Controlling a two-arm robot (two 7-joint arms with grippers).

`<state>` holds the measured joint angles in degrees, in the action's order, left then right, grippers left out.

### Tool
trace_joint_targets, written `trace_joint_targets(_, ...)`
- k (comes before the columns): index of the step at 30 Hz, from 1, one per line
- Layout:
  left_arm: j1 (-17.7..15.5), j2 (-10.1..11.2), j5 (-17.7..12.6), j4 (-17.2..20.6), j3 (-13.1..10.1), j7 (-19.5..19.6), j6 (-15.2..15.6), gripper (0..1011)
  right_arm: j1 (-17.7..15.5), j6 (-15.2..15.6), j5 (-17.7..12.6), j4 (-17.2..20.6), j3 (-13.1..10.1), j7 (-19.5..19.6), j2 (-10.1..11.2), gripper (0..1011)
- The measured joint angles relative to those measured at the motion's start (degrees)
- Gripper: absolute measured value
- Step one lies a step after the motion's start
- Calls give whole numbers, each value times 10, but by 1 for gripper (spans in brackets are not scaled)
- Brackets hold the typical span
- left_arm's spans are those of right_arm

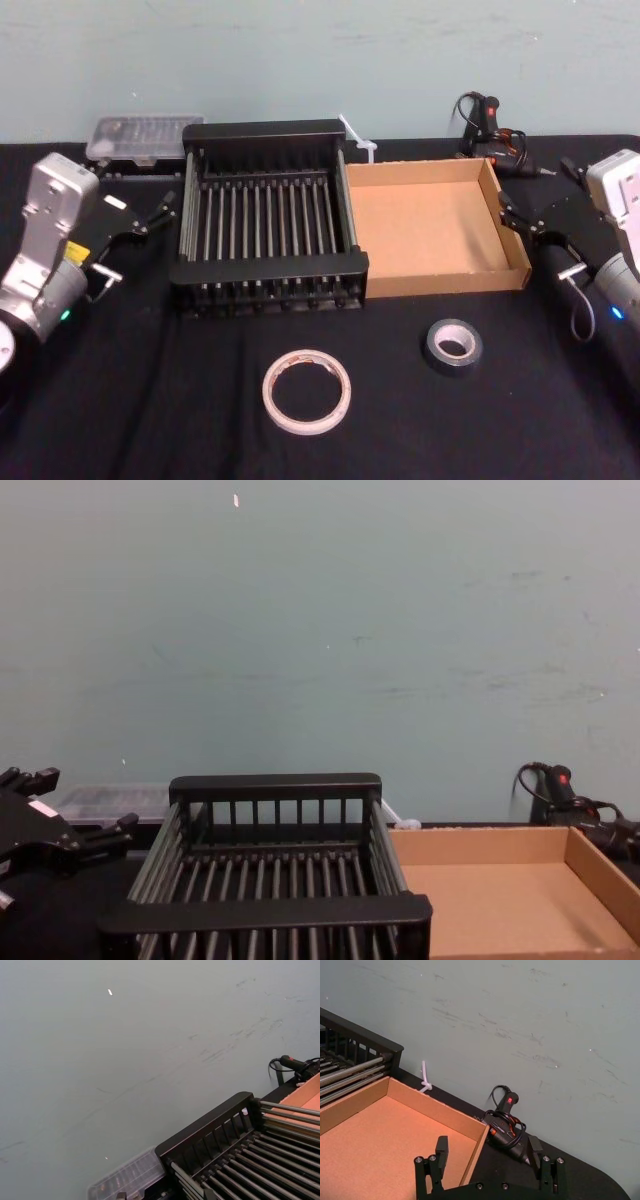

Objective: Pick up the white tape and place it into the black box , Pick up the silver tape and place it into the brown box.

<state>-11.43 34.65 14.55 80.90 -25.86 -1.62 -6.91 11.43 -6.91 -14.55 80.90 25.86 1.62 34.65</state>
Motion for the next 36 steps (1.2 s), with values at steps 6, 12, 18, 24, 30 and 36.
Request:
trace_joint_targets(6, 0, 0, 0, 0, 0, 0, 0, 1001, 0, 0, 0, 0, 0, 0, 0, 1002)
trace_joint_targets(12, 0, 0, 0, 0, 0, 0, 0, 1001, 0, 0, 0, 0, 0, 0, 0, 1002)
trace_joint_targets(18, 0, 0, 0, 0, 0, 0, 0, 1001, 0, 0, 0, 0, 0, 0, 0, 1002)
trace_joint_targets(24, 0, 0, 0, 0, 0, 0, 0, 1001, 0, 0, 0, 0, 0, 0, 0, 1002)
trace_joint_targets(30, 0, 0, 0, 0, 0, 0, 0, 1001, -13, 8, -2, 13, -10, -2, 2, 1002)
trace_joint_targets(36, 0, 0, 0, 0, 0, 0, 0, 1002, -39, 18, -14, 45, -26, -8, 8, 1002)
